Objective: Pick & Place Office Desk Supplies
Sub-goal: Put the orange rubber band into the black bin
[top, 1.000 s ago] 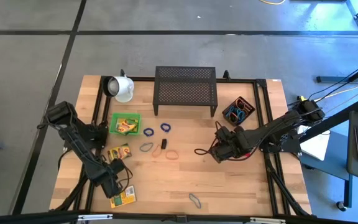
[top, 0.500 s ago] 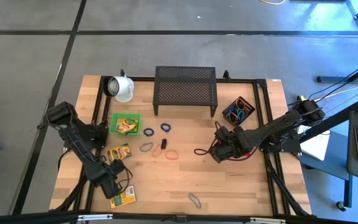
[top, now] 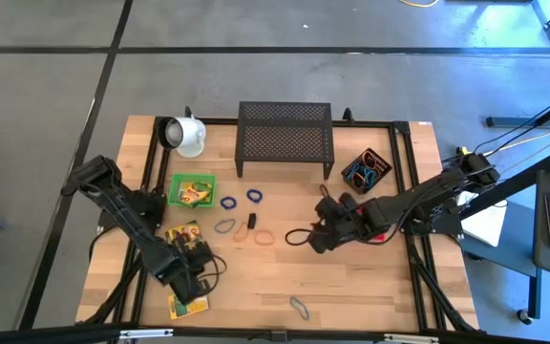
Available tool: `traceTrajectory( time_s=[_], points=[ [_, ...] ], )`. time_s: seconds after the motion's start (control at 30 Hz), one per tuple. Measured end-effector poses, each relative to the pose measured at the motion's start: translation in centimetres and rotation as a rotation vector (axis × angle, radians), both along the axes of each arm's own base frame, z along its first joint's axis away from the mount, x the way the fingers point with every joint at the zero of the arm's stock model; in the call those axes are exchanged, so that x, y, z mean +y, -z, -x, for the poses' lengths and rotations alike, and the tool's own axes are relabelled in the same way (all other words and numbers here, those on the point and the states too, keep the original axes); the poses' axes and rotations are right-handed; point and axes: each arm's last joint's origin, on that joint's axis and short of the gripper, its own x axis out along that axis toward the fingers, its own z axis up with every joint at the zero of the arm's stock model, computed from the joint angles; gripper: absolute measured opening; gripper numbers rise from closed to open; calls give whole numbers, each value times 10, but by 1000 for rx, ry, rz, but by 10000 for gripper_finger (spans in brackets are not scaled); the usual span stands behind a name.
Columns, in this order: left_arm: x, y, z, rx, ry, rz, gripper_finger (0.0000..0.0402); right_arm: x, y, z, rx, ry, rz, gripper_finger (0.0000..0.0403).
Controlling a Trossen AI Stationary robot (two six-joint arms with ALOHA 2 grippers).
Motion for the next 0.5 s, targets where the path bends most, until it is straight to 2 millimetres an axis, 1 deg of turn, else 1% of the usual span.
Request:
traceTrajectory(
  time_s=[0.27, 0.37, 0.5],
  points=[
    [-10, -37, -39, -349, 170, -140, 3, 15, -9, -35, -260, -268, 135, 192],
    [-14, -52, -51, -450, 229, -201, 3, 22, -8, -50, -344, -383, 196, 192],
    [-17, -67, -64, -553, 306, -277, 3, 34, -1, -69, -460, -584, 253, 192]
  ],
)
